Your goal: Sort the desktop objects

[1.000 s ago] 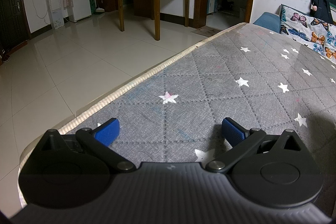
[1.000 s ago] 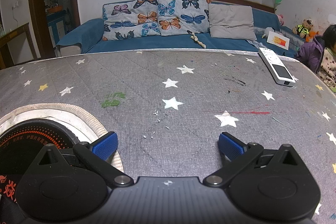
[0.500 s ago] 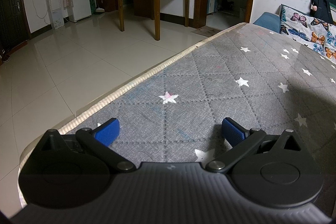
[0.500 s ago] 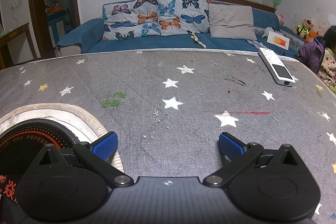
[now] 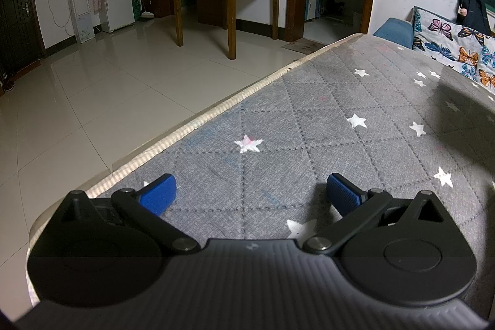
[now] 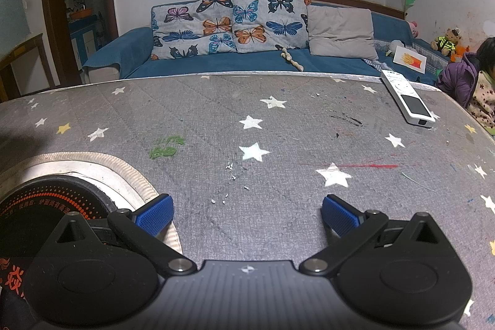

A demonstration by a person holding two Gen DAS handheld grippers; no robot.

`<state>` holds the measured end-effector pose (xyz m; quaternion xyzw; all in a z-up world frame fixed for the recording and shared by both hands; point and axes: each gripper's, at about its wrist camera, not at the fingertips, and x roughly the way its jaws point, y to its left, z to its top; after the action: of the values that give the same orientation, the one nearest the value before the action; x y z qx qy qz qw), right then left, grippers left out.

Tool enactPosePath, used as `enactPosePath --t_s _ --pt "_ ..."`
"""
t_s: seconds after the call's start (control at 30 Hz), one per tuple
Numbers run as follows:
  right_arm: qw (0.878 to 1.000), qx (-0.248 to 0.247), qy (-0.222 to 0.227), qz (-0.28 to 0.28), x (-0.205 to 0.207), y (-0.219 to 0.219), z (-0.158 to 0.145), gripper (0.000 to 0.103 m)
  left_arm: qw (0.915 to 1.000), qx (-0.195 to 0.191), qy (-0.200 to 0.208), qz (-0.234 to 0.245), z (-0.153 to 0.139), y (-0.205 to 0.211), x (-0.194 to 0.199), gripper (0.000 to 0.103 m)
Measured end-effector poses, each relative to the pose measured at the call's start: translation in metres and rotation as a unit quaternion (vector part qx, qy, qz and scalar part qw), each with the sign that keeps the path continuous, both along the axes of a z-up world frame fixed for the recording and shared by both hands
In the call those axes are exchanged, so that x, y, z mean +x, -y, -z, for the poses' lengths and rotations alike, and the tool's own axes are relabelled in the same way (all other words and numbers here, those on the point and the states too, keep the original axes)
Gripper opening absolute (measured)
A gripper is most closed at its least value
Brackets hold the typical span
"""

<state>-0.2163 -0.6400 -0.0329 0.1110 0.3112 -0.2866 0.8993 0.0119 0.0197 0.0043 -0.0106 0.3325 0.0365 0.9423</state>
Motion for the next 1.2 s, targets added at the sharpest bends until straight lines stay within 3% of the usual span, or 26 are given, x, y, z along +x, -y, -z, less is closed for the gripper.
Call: enactPosePath --t_s 1.2 --pt "1.000 0.000 0.000 0.000 0.0008 -0.0006 0.0002 0.103 1.0000 0.000 0.000 0.000 0.0000 0.0004 0.0001 0.103"
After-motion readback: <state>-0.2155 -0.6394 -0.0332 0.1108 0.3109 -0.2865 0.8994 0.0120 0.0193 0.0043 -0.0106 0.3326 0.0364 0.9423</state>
